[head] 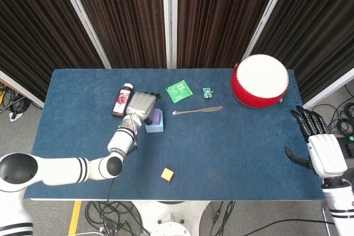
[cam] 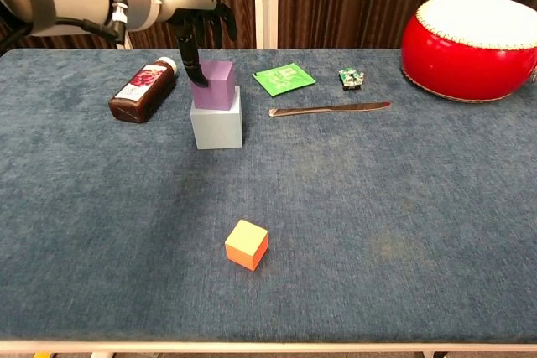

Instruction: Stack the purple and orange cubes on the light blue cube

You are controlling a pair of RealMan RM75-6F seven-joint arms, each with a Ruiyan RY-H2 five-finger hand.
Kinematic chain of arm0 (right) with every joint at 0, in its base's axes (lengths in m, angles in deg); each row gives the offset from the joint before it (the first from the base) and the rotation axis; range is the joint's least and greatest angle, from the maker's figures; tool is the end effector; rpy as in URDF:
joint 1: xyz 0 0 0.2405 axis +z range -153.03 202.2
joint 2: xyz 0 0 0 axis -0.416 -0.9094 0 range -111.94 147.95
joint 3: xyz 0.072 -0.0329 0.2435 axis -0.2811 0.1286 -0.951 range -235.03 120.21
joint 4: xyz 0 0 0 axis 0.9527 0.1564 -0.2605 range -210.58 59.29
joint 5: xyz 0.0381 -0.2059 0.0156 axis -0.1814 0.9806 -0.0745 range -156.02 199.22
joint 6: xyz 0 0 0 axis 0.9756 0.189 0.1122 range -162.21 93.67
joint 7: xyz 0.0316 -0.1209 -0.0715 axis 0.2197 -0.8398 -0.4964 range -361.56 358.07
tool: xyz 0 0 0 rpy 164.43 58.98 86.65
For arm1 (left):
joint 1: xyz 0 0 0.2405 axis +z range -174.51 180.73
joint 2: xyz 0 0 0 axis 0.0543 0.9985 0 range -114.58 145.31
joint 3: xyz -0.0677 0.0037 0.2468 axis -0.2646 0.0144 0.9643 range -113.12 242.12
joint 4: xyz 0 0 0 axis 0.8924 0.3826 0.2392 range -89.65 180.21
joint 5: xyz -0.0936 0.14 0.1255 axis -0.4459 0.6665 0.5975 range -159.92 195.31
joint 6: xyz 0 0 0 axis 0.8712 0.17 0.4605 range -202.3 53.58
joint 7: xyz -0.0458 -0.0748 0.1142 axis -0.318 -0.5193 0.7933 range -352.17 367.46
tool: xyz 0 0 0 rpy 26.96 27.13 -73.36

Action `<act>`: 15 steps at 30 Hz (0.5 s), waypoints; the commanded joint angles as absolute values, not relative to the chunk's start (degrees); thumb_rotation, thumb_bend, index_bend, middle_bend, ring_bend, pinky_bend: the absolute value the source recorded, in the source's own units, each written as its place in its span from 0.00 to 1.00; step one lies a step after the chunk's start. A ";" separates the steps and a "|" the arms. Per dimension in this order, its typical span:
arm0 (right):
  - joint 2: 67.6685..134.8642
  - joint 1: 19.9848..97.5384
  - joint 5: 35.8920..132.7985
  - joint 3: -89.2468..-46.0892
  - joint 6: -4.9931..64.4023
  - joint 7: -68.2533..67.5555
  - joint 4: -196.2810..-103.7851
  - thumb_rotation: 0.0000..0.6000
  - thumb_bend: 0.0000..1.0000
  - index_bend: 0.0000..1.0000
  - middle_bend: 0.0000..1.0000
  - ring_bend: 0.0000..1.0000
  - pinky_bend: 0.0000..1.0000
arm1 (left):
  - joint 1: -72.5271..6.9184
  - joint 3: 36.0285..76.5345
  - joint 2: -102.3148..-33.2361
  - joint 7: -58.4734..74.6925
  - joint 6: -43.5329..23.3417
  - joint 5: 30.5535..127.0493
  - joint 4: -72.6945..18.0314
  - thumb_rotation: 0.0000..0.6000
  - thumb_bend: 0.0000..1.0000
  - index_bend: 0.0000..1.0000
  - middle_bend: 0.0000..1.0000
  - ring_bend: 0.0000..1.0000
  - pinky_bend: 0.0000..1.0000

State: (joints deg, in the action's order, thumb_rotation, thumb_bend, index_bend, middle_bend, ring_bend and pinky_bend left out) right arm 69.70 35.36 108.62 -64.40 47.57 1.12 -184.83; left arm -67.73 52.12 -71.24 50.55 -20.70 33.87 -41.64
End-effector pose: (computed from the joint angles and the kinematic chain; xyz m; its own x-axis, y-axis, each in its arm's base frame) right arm -0.2354 -0.2158 0.1988 0.2761 0.0254 0.9608 -0.9465 -0.1669 0.2764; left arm -0.0425 0.4073 -0.0116 0.5438 0.3479 0.7637 0.8380 -0.2744 -0.4717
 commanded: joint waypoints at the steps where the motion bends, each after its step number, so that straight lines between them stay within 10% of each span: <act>1: 69.53 35.24 108.78 -64.37 47.76 1.63 -184.69 1.00 0.21 0.00 0.00 0.00 0.00 | -66.52 52.32 -67.29 51.13 -16.07 35.35 -46.94 1.00 0.15 0.28 0.36 0.32 0.39; 10: 69.24 35.14 108.81 -64.43 47.93 2.73 -184.39 1.00 0.21 0.00 0.00 0.00 0.00 | -56.39 55.90 -53.59 46.15 -3.47 46.80 -65.65 1.00 0.15 0.33 0.37 0.32 0.39; 15: 69.64 35.45 108.28 -64.49 47.34 1.53 -184.59 1.00 0.22 0.00 0.00 0.00 0.00 | -47.61 64.25 -47.49 39.88 -2.46 66.97 -73.11 1.00 0.15 0.37 0.38 0.33 0.41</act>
